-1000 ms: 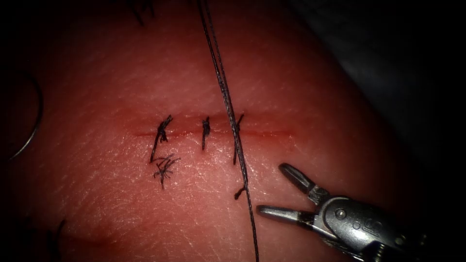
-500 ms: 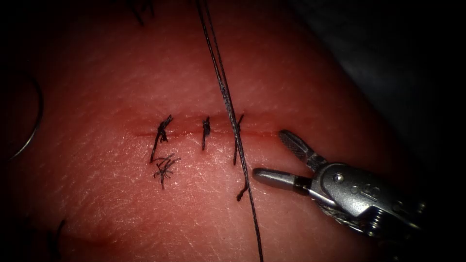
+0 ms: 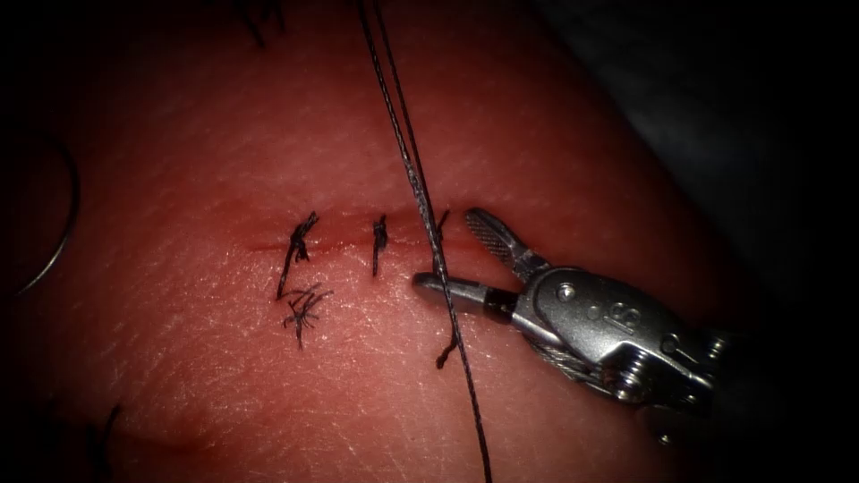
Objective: Wound Closure
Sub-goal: Cut the suture with the right gripper
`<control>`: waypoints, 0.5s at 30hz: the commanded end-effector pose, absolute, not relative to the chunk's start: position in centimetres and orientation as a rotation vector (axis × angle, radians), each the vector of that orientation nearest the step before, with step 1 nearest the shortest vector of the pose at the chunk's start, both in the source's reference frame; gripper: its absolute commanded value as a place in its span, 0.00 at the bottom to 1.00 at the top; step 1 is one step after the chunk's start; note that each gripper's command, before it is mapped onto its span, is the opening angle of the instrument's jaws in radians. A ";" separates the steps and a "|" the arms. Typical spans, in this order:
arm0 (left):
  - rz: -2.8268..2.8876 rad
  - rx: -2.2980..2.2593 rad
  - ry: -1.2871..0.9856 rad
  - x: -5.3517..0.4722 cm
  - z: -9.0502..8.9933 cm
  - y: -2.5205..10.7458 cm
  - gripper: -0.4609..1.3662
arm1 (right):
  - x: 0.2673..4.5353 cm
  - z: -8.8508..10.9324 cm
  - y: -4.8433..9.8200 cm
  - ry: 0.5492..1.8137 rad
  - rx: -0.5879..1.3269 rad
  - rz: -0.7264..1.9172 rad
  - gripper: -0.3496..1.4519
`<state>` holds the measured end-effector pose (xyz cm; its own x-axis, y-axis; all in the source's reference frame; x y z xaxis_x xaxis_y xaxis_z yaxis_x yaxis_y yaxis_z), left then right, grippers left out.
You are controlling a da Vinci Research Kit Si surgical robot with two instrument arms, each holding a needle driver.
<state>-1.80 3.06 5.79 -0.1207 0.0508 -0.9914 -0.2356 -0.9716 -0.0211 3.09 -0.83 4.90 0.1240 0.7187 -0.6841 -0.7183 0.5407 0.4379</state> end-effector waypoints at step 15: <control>2.210 -1.946 0.205 -1.80 5.7 3.0 0.06 | 3.25 5.0 -0.6 0.973 -0.012 1.070 0.66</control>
<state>-1.80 3.01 5.69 -0.1206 0.0508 -0.9914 -0.2350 -0.9718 -0.0212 3.27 -0.62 5.00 0.1233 0.7297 -0.6725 -0.7399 0.5192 0.4278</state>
